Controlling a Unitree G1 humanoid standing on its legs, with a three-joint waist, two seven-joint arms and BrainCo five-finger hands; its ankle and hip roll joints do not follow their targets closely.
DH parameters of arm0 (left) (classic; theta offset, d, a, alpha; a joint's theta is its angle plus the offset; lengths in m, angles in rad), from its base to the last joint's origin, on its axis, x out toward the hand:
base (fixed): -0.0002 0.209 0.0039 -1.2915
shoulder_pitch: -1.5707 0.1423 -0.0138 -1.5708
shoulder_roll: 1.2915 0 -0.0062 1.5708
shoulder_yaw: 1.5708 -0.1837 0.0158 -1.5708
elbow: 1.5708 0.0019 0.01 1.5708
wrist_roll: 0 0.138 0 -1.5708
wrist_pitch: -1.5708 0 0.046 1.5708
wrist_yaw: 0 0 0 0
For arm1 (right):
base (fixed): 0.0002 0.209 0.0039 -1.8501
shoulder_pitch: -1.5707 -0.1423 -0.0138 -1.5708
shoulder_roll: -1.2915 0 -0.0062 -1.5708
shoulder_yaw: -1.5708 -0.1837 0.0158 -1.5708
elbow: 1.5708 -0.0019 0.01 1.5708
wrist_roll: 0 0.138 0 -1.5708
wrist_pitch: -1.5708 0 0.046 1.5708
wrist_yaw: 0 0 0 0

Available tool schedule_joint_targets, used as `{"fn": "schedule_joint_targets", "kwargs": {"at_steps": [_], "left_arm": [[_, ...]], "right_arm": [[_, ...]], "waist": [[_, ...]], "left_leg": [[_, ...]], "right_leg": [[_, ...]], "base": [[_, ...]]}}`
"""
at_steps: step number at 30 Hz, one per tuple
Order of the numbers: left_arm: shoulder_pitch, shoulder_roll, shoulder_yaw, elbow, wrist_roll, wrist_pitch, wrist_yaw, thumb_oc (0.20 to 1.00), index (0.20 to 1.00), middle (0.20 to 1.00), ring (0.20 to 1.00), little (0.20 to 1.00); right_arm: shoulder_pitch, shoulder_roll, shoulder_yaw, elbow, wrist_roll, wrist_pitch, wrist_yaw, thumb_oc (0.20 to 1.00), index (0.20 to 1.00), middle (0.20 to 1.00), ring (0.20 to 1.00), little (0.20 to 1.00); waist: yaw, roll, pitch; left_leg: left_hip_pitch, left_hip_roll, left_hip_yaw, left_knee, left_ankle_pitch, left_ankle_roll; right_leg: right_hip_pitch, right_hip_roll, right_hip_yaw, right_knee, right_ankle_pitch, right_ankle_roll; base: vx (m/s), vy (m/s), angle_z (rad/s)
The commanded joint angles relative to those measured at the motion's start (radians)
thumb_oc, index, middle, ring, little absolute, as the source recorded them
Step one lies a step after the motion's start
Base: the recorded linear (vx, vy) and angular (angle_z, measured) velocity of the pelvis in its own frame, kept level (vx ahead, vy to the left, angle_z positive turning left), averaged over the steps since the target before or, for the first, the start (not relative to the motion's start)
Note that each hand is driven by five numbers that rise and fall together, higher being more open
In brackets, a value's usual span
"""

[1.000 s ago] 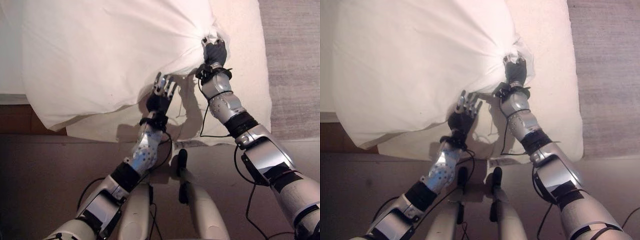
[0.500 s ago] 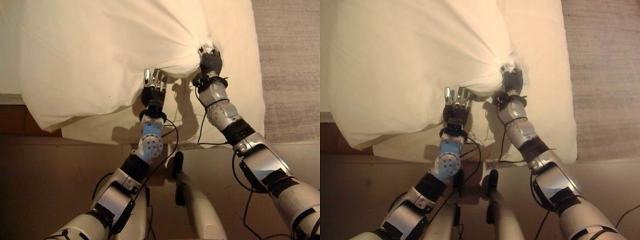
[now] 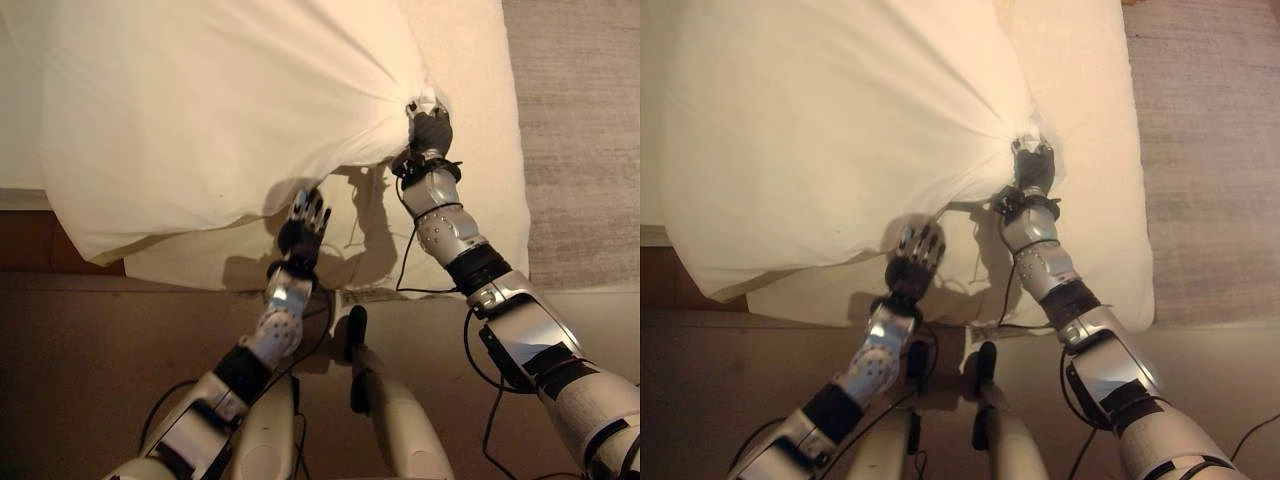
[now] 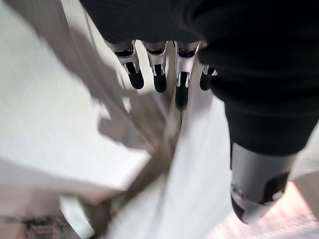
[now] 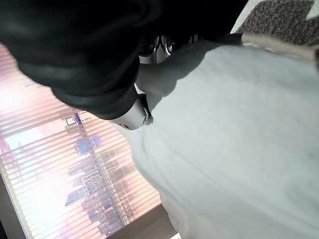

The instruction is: Make the bed

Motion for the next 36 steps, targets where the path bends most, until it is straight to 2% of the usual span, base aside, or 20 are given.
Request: {"fn": "schedule_joint_targets", "kwargs": {"at_steps": [1,5,9,14,15,16,17,19,20,30,36], "left_arm": [[0.042,-0.033,-0.053,-0.076,0.040,0.051,-0.085,1.000,1.000,1.000,1.000,1.000],[0.069,0.011,-0.107,-0.119,0.027,0.079,-0.112,1.000,1.000,1.000,1.000,1.000],[0.057,0.031,-0.118,-0.131,0.026,0.078,-0.119,1.000,1.000,1.000,1.000,1.000],[-0.036,-0.022,-0.082,-0.040,0.020,0.048,-0.090,1.000,1.000,1.000,1.000,1.000],[-0.096,-0.065,-0.053,0.022,0.020,0.029,-0.066,1.000,1.000,1.000,1.000,1.000],[-0.098,-0.065,-0.053,0.023,0.020,0.029,-0.067,1.000,1.000,1.000,1.000,1.000],[-0.165,-0.114,-0.017,0.079,0.013,0.006,-0.044,1.000,1.000,1.000,1.000,1.000],[-0.192,-0.140,0.002,0.106,0.005,-0.004,-0.035,1.000,1.000,1.000,1.000,1.000],[-0.251,-0.173,0.041,0.150,-0.003,-0.028,-0.008,1.000,1.000,1.000,1.000,1.000],[-0.399,-0.200,0.147,0.238,-0.007,-0.064,0.062,1.000,1.000,1.000,1.000,1.000],[-0.438,-0.207,0.182,0.280,-0.002,-0.067,0.077,1.000,1.000,1.000,1.000,1.000]], "right_arm": [[0.001,-0.044,-0.068,-0.062,-0.044,-0.084,-0.002,0.200,0.200,0.200,0.200,0.200],[-0.013,-0.048,-0.066,-0.036,-0.046,-0.087,-0.001,0.200,0.200,0.200,0.200,0.200],[-0.009,-0.042,-0.062,-0.025,-0.047,-0.089,0.000,0.200,0.200,0.200,0.200,0.200],[0.020,-0.023,-0.049,-0.054,-0.050,-0.090,0.000,0.200,0.200,0.200,0.200,0.200],[0.040,-0.013,-0.040,-0.085,-0.054,-0.089,0.002,0.200,0.200,0.200,0.200,0.200],[0.039,-0.013,-0.040,-0.086,-0.055,-0.089,0.001,0.200,0.200,0.200,0.200,0.200],[0.069,-0.005,-0.030,-0.117,-0.059,-0.090,0.002,0.200,0.200,0.200,0.200,0.200],[0.085,-0.001,-0.028,-0.134,-0.062,-0.090,0.002,0.200,0.200,0.200,0.200,0.200],[0.120,0.006,-0.019,-0.169,-0.070,-0.089,0.004,0.200,0.200,0.200,0.200,0.200],[0.331,0.041,-0.039,-0.325,-0.045,-0.091,0.027,0.200,0.200,0.200,0.200,0.200],[0.366,0.048,-0.041,-0.339,-0.038,-0.088,0.033,0.200,0.200,0.200,0.200,0.200]], "waist": [[-0.004,-0.004,-0.117],[0.001,0.002,-0.115],[0.001,0.004,-0.115],[-0.006,0.001,-0.117],[-0.014,-0.004,-0.118],[-0.014,-0.004,-0.120],[-0.022,-0.009,-0.119],[-0.026,-0.011,-0.120],[-0.034,-0.015,-0.120],[-0.061,0.003,-0.118],[-0.073,0.009,-0.120]], "left_leg": [[-0.003,-0.019,-0.004,0.022,-0.052,0.018],[-0.004,-0.021,-0.008,0.017,-0.048,0.016],[-0.004,-0.022,-0.008,0.016,-0.049,0.016],[-0.004,-0.022,-0.008,0.016,-0.049,0.014],[-0.001,-0.021,-0.006,0.015,-0.052,0.013],[-0.005,-0.021,-0.006,0.014,-0.048,0.013],[-0.002,-0.020,-0.004,0.011,-0.050,0.011],[-0.002,-0.020,-0.003,0.007,-0.048,0.010],[-0.002,-0.019,0.000,0.002,-0.045,0.008],[0.002,-0.018,0.015,-0.008,-0.044,0.012],[0.002,-0.016,0.026,-0.005,-0.046,0.013]], "right_leg": [[-0.003,-0.037,-0.020,0.072,-0.070,0.099],[-0.001,-0.038,-0.026,0.066,-0.068,0.100],[0.000,-0.038,-0.027,0.064,-0.067,0.102],[-0.005,-0.041,-0.021,0.077,-0.074,0.101],[-0.008,-0.042,-0.019,0.085,-0.080,0.101],[-0.011,-0.042,-0.020,0.084,-0.076,0.101],[-0.014,-0.043,-0.017,0.090,-0.081,0.101],[-0.016,-0.042,-0.016,0.090,-0.082,0.102],[-0.020,-0.042,-0.014,0.091,-0.080,0.103],[-0.033,-0.038,-0.001,0.097,-0.083,0.107],[-0.041,-0.035,0.010,0.101,-0.085,0.106]], "base": [[0.00,0.000,0.00],[0.00,0.002,0.03],[0.00,0.000,0.00],[0.00,0.000,0.00],[0.00,0.000,0.00],[0.00,0.000,0.00],[0.00,0.000,0.00],[0.00,0.000,0.00],[0.00,0.000,0.00],[0.00,0.003,-0.01],[0.00,0.000,-0.03]]}}
